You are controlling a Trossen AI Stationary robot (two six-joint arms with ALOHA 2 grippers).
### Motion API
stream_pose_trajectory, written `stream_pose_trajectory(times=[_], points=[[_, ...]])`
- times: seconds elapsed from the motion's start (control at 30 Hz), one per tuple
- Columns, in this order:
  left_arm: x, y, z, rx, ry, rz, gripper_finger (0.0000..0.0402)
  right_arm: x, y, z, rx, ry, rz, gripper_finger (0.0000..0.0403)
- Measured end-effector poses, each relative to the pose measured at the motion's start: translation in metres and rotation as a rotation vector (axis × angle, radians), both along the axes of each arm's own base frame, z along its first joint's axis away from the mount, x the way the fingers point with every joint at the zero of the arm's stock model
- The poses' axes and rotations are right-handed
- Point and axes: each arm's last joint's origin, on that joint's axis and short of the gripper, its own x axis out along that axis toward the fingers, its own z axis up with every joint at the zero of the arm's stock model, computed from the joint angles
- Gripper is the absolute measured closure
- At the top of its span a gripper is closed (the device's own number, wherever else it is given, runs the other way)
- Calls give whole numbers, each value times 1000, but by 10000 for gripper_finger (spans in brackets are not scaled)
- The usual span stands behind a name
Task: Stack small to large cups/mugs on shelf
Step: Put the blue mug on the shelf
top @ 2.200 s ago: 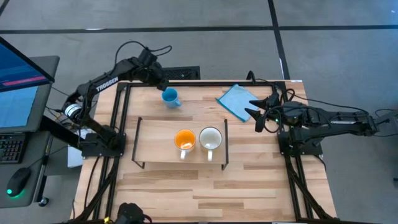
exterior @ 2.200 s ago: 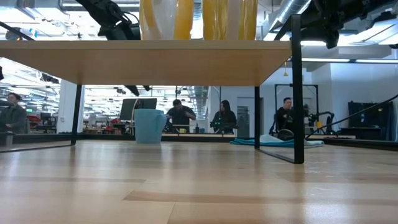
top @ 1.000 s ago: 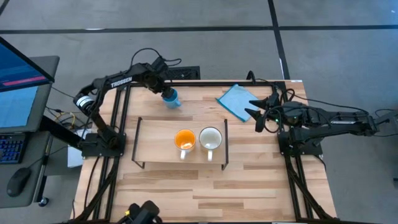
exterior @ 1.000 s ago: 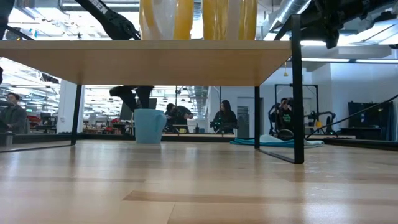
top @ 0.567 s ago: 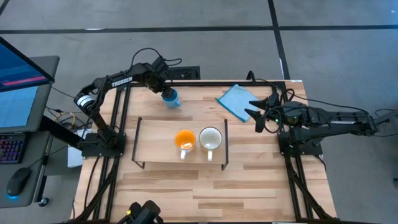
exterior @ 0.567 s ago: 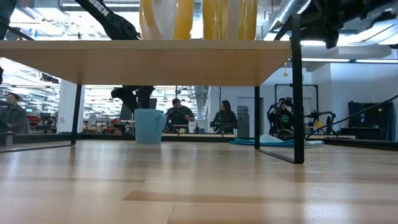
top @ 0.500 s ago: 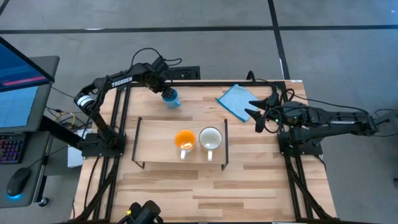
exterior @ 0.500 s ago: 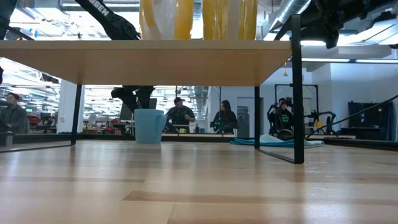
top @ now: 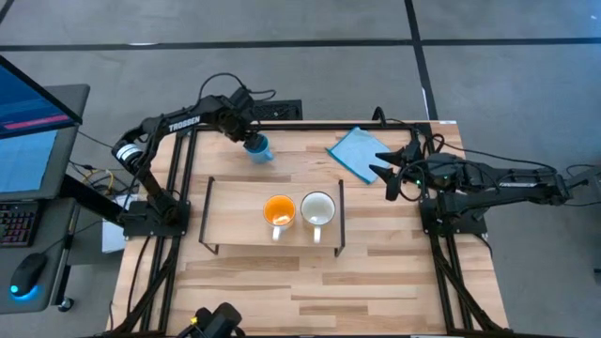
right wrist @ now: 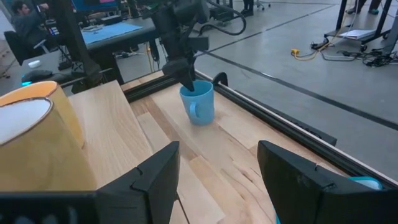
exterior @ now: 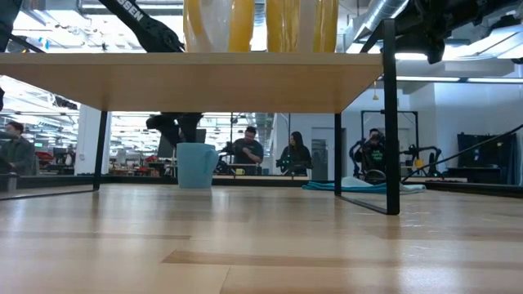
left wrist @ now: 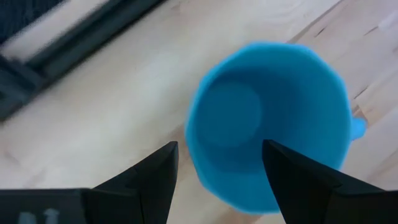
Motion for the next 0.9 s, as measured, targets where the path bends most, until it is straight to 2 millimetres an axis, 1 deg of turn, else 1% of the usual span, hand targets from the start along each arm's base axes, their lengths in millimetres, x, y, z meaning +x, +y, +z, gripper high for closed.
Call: stream_pose_trajectory(times=[0.07,0.37,0.43,0.53,0.77,0.9], points=[[-1,0,0,-22,3,30,178,0,0,0,0,0,0,163],[-1,0,0,-16,-5,36,178,0,0,0,0,0,0,163],[-1,0,0,-17,-5,37,183,0,0,0,0,0,0,163],[-1,0,0,-19,-7,37,205,0,0,0,0,0,0,163],[-1,0,0,-15,-5,35,274,0,0,0,1,-2,4,163],[-1,0,0,-14,-4,27,286,0,0,0,1,-2,4,163]])
